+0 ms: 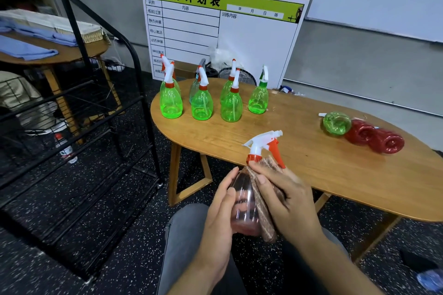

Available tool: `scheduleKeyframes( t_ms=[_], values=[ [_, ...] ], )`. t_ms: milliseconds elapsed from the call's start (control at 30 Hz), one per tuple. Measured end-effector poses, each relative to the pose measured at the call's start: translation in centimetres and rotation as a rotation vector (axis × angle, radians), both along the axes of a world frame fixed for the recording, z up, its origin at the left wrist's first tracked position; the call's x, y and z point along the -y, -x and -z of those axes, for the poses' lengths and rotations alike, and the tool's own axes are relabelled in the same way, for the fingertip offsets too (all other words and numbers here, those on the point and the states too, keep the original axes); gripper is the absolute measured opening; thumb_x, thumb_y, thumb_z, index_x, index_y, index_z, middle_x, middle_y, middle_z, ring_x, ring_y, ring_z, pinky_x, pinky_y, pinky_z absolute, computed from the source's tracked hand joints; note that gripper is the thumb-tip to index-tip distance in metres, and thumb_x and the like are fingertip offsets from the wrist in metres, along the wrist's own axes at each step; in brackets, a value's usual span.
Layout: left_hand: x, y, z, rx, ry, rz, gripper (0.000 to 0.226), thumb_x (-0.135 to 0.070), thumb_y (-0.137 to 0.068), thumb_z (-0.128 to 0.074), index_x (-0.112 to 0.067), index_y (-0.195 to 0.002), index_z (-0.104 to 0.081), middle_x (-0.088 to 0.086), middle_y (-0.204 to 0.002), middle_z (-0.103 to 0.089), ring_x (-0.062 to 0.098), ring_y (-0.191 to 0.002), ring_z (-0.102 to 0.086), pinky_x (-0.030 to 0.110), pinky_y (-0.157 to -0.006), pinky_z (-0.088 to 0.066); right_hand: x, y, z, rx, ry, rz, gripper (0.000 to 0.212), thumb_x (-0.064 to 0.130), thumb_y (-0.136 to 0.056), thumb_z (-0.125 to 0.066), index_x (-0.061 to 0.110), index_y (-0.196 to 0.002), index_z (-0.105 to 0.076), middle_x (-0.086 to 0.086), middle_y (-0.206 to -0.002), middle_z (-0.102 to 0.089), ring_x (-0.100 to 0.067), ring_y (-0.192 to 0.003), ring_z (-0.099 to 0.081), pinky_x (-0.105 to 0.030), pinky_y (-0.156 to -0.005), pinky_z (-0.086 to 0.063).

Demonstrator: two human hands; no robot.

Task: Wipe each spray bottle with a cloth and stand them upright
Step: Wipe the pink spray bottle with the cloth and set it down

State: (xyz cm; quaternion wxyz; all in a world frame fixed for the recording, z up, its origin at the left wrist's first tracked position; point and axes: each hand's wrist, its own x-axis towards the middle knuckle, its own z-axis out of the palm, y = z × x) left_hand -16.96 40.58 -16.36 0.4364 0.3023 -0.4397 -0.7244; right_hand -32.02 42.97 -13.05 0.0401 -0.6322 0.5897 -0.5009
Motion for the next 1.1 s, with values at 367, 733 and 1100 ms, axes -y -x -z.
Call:
scheduleKeyframes(
  t_ms=[367, 733, 1100],
  values=[
    [-0.2, 0.4, 0.0, 0.012, 0.042, -0.083, 0.047, -0.040, -0.100, -0.048, -0.033, -0.146, -0.057, 0.007, -0.129, -0.075, 0.030, -0.119, -0.072, 0.052, -0.101, -0.057, -0.7, 0.8, 0.4, -0.208, 0.094, -0.112, 0.033, 0.043, -0.105, -0.055, 0.040, -0.136, -0.065, 0.011, -0.096, -0.062, 0.001, -0.073, -0.057, -0.011, -0.064, -0.046],
    [0.2, -0.1, 0.1, -0.020, 0.049, -0.121, 0.042, -0.035, -0.106, -0.042, -0.030, -0.143, -0.059, 0.005, -0.123, -0.078, 0.023, -0.113, -0.075, 0.034, -0.088, -0.062, -1.8, -0.2, 1.5, -0.343, 0.113, -0.202, 0.033, 0.042, -0.106, -0.058, 0.041, -0.138, -0.063, 0.005, -0.092, -0.058, -0.003, -0.067, -0.053, -0.022, -0.052, -0.049],
    [-0.3, 0.0, -0.2, -0.005, 0.076, -0.075, 0.046, -0.038, -0.101, -0.047, -0.031, -0.146, -0.056, 0.007, -0.123, -0.077, 0.028, -0.114, -0.074, 0.047, -0.093, -0.061, 0.5, 0.2, 0.6, 0.053, 0.073, -0.053, 0.032, 0.038, -0.103, -0.057, 0.033, -0.131, -0.071, 0.012, -0.121, -0.069, -0.009, -0.104, -0.071, -0.030, -0.085, -0.059]
  ],
)
